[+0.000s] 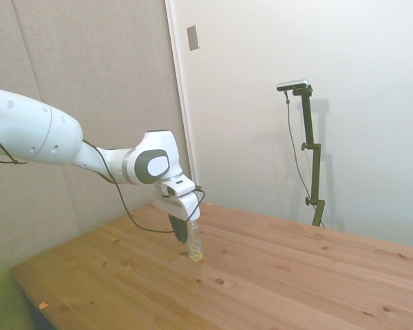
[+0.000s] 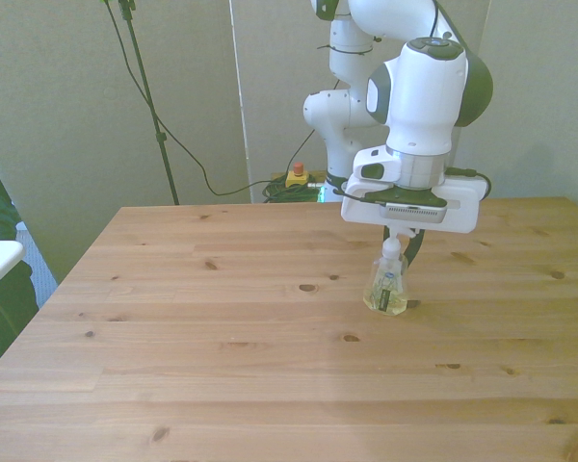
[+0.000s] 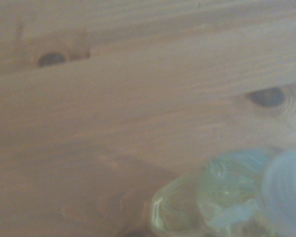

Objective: Knock down the sanitizer

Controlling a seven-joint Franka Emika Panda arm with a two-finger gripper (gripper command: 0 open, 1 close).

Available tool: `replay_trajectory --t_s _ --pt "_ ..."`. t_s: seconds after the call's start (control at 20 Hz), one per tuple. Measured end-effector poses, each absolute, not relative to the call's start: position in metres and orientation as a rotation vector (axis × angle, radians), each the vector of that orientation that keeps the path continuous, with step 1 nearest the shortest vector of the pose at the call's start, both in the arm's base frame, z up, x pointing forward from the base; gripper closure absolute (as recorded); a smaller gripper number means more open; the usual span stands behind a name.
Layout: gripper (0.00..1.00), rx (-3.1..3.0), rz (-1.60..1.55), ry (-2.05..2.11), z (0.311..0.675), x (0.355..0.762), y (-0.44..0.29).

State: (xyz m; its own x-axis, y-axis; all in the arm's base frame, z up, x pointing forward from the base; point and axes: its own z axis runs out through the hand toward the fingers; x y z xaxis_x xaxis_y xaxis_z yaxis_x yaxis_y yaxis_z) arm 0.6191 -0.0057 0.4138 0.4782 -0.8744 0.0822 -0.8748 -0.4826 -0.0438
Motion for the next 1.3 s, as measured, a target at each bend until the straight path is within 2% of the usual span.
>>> replay_trajectory --t_s 0.3,0.55,0.6,1.0,1.3 --pt "1.00 2.677 0.176 -1.637 0.413 0.640 -0.015" --pt "1.00 2.725 0.126 -1.543 0.416 0.612 0.015" --pt "0.00 2.733 0.110 -1.525 0.417 0.603 0.018" --pt "0.00 2.785 0.061 -1.401 0.431 0.541 0.029" --pt "0.00 2.786 0.040 -1.378 0.429 0.517 0.029"
